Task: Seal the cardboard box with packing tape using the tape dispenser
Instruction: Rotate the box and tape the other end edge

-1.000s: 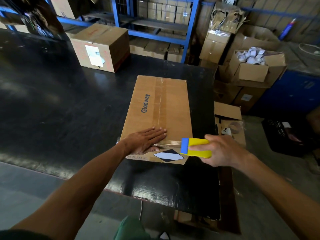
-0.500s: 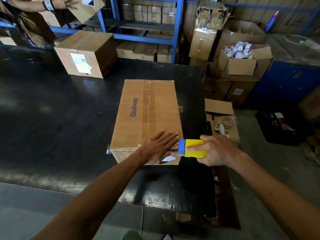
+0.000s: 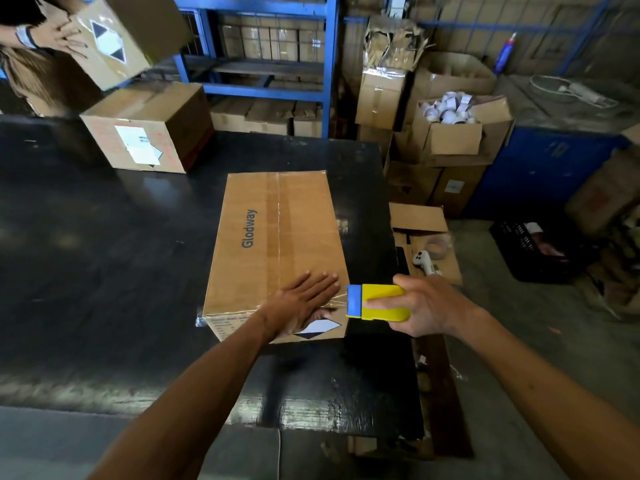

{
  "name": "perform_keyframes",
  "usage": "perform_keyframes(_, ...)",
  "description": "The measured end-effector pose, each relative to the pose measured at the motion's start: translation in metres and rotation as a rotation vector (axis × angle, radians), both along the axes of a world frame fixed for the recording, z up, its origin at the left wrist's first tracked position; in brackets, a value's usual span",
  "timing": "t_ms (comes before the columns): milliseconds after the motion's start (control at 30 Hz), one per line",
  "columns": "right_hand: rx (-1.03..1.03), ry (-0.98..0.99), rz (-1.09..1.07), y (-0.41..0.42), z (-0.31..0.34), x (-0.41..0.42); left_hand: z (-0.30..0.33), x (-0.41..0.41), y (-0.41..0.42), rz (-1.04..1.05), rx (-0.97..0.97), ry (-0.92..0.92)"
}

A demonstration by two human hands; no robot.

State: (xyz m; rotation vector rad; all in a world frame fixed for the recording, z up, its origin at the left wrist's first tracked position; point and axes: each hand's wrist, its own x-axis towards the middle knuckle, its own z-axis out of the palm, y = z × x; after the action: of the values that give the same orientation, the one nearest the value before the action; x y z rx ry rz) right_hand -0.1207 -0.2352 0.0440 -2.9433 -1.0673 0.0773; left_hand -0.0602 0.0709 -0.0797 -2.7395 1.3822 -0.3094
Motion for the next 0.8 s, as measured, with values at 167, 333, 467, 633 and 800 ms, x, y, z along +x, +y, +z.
perform_keyframes(167,-0.047,-0.018,0.001,-0.031,-0.003,0.000,0.002,0.000,0.000,0.005,-0.001,0.004)
perform_keyframes(333,-0.035,-0.113,0.015,-0.004,-0.028,-0.001,0.005,-0.004,-0.002,0.011,-0.001,-0.019)
perform_keyframes(467,-0.062,-0.140,0.014,0.000,-0.034,-0.006,0.005,-0.003,-0.003,0.008,-0.015,0.004)
perform_keyframes(633,-0.124,-0.194,0.024,0.007,-0.035,-0.009,0.010,-0.006,-0.005,0.012,-0.017,0.032)
perform_keyframes(800,-0.248,-0.172,-0.028,0.016,-0.058,-0.023,0.011,-0.008,-0.005,0.004,-0.027,0.035)
